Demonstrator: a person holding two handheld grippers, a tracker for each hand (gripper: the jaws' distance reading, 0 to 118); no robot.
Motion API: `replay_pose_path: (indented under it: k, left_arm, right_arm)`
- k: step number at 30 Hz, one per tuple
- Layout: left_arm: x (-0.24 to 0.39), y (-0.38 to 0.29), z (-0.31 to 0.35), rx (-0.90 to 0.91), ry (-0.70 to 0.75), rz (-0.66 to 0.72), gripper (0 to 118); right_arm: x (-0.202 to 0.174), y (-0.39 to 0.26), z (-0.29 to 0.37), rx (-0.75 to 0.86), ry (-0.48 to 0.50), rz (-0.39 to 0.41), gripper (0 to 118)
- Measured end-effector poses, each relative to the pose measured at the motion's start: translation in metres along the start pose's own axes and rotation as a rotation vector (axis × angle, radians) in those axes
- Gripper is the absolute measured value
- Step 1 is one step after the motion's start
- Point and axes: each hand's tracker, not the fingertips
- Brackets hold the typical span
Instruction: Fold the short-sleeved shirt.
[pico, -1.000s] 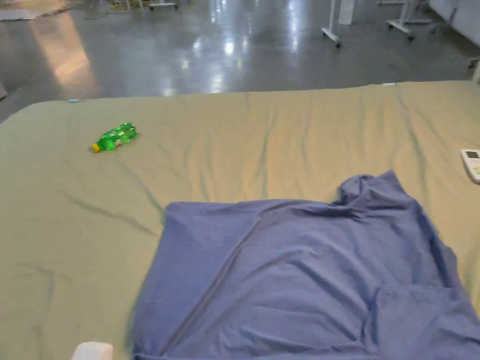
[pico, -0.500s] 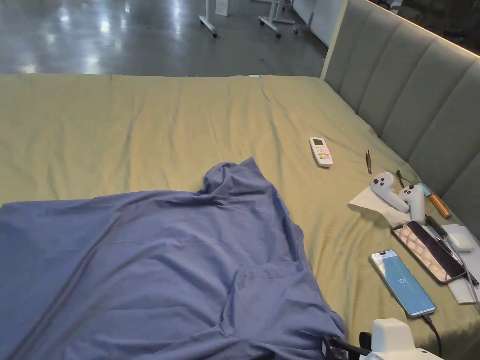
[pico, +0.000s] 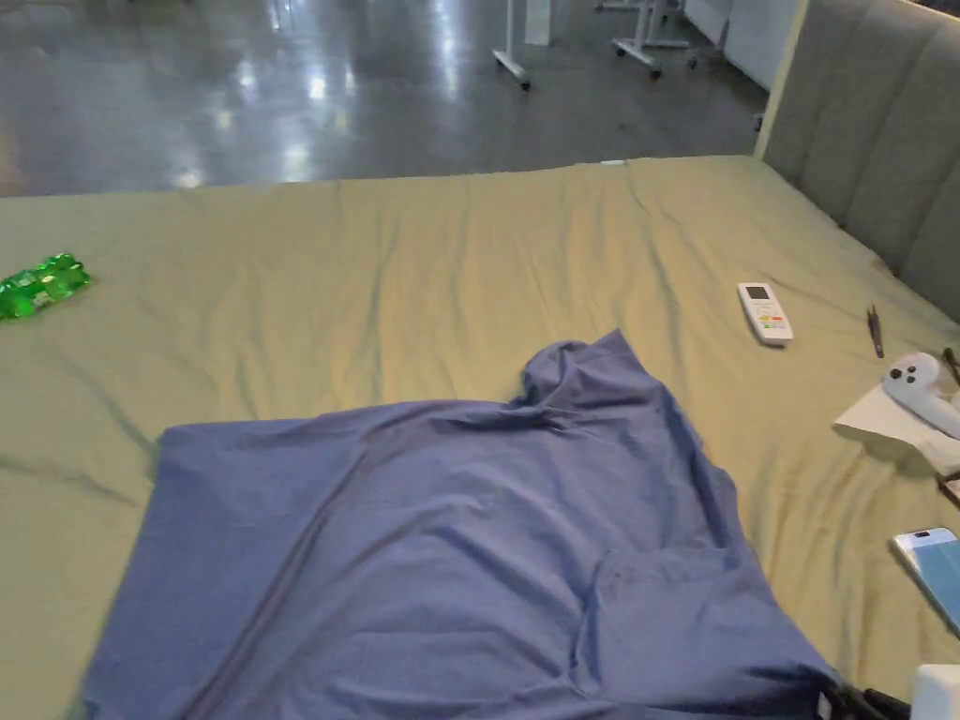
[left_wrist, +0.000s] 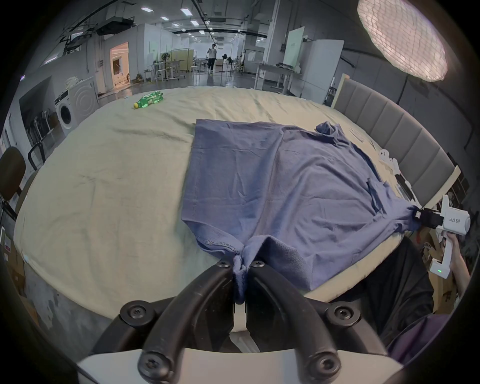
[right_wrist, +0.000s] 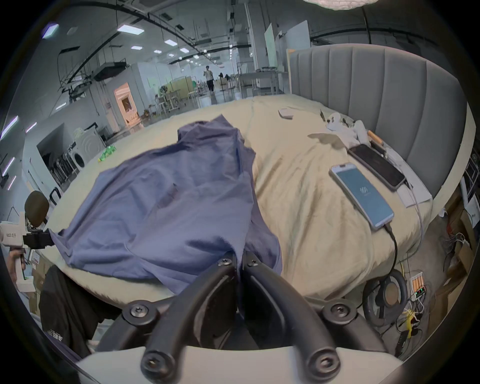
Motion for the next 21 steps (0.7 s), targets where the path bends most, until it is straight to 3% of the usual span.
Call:
replay_pose_path:
  k: [6, 11, 13, 14, 21]
  left_arm:
    - [-0.015, 0.037, 0.007, 0.093, 0.040, 0.046, 7]
    - [-0.035, 0.090, -0.017, 0.116, 0.016, 0.107, 7]
    - [-0.045, 0.111, -0.044, 0.102, 0.013, 0.117, 7]
    - [-0.048, 0.121, -0.058, 0.095, 0.015, 0.119, 7]
    - [-0.044, 0.164, -0.143, -0.076, 0.083, 0.032, 8]
  right_arm:
    - [-0.006, 0.074, 0.000, 0.095, 0.029, 0.054, 3]
    - [-0.009, 0.146, -0.050, 0.123, 0.036, 0.067, 3]
    - [-0.015, 0.173, -0.086, 0.083, 0.057, 0.038, 3]
    - [-0.001, 0.175, -0.113, 0.045, 0.038, 0.021, 3]
    - [-0.004, 0.185, -0.213, -0.205, -0.050, 0.029, 4]
